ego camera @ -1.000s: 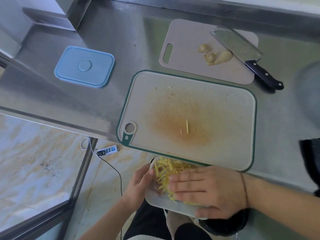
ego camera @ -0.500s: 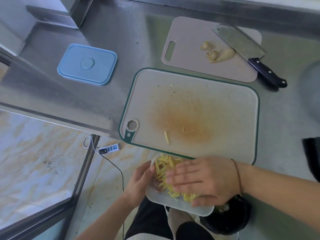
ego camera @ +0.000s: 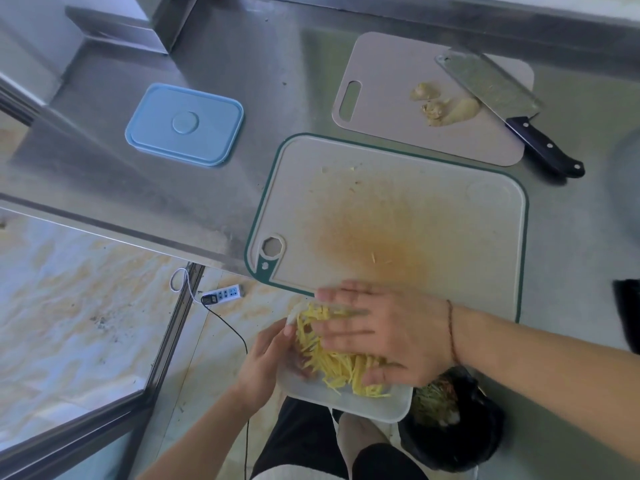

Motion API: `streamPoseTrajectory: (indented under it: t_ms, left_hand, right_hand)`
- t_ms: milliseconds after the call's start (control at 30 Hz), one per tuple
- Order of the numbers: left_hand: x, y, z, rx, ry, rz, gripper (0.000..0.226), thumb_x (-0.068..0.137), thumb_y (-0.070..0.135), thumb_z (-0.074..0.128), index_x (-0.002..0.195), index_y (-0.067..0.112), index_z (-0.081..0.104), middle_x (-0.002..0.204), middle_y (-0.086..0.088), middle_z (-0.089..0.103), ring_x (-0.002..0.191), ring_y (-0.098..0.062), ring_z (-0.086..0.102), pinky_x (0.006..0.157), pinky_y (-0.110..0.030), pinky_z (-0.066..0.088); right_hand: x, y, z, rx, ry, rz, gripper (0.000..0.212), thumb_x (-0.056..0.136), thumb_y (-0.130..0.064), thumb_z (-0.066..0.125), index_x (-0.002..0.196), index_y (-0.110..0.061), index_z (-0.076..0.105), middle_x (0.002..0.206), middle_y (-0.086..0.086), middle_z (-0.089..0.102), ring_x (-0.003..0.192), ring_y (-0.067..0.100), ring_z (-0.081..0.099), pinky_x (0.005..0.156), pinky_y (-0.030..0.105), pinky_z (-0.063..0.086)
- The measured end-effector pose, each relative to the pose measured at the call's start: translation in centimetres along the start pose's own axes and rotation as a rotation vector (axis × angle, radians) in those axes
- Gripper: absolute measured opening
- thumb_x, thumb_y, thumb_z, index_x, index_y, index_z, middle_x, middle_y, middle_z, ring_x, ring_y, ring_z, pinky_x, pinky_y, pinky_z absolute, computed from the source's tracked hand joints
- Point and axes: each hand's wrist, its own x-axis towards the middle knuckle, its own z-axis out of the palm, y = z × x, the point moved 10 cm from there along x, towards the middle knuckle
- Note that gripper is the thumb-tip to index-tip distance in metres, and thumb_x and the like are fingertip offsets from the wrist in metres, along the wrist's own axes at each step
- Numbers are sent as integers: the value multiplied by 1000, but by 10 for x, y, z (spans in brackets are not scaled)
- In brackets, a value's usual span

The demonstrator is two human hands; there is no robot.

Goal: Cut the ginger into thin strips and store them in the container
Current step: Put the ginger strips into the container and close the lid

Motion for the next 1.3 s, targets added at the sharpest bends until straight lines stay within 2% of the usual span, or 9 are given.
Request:
streamPoseTrajectory:
  t_ms: [133,233,333,600,700,833,1033,1167,1300]
  left_hand:
    - [3,2,-11,-1,21,13,64,83,64,58,99,3,71,96,-26,70,92,-44,66,82,-47,53]
    - [5,0,-13,-1,11,14,62,78,63,56,92,5,71,86,-11,72,83,-25,69,75,-31,53]
    - [6,-3,-6,-13,-37,20,49,78,62,54,85,19,76,84,-3,73,82,-14,70,74,-21,50]
    - [4,2,6,-66,-71,27,41,77,60,54,78,26,77,77,3,72,75,-8,68,70,-17,51]
    - [3,4,5,-36,-62,35,43,74,68,58,74,29,75,70,5,69,69,-6,66,67,-18,50]
    - [2,0,-3,-41,-14,33,67,79,74,59,79,7,68,75,-20,60,73,-25,63,72,-58,49]
    - [-2,5,-8,18,14,55,41,81,64,56,83,28,76,74,3,68,78,-18,67,76,-46,56]
    - [-1,10,-16,15,45,74,36,76,65,54,77,36,75,67,2,68,70,-14,65,69,-22,51]
    - [4,8,-24,23,26,64,35,79,63,54,80,34,75,73,1,68,75,-22,68,73,-42,57]
  right_hand:
    - [-9,-8,-20,171,258,-88,47,96,-37,53,132,-7,58,145,9,49,144,24,31,114,49,31]
    - [-26,47,-42,131,375,302,59,97,-45,43,141,-5,46,150,11,41,146,27,25,115,49,29]
    - [-42,82,-29,-31,144,611,82,97,-66,15,152,-6,17,161,11,12,150,28,1,118,47,14]
    - [-34,-29,4,60,52,5,66,97,-53,40,149,-11,34,159,5,24,149,20,13,118,42,23]
    - [-36,6,-25,104,231,180,61,97,-49,41,145,-11,39,154,7,34,147,22,22,116,46,30]
    - [-41,53,-24,-24,116,486,77,97,-63,24,152,-9,21,161,8,17,150,26,6,117,49,18]
    - [-24,-18,-7,24,39,-21,64,97,-54,35,147,-15,37,157,3,29,149,19,14,119,45,20]
    - [6,92,-69,36,269,307,69,97,-55,32,147,-7,34,156,10,30,148,25,20,119,45,22]
    - [25,193,-76,-30,106,651,91,88,-72,8,154,-9,8,163,7,5,150,22,-1,121,46,13]
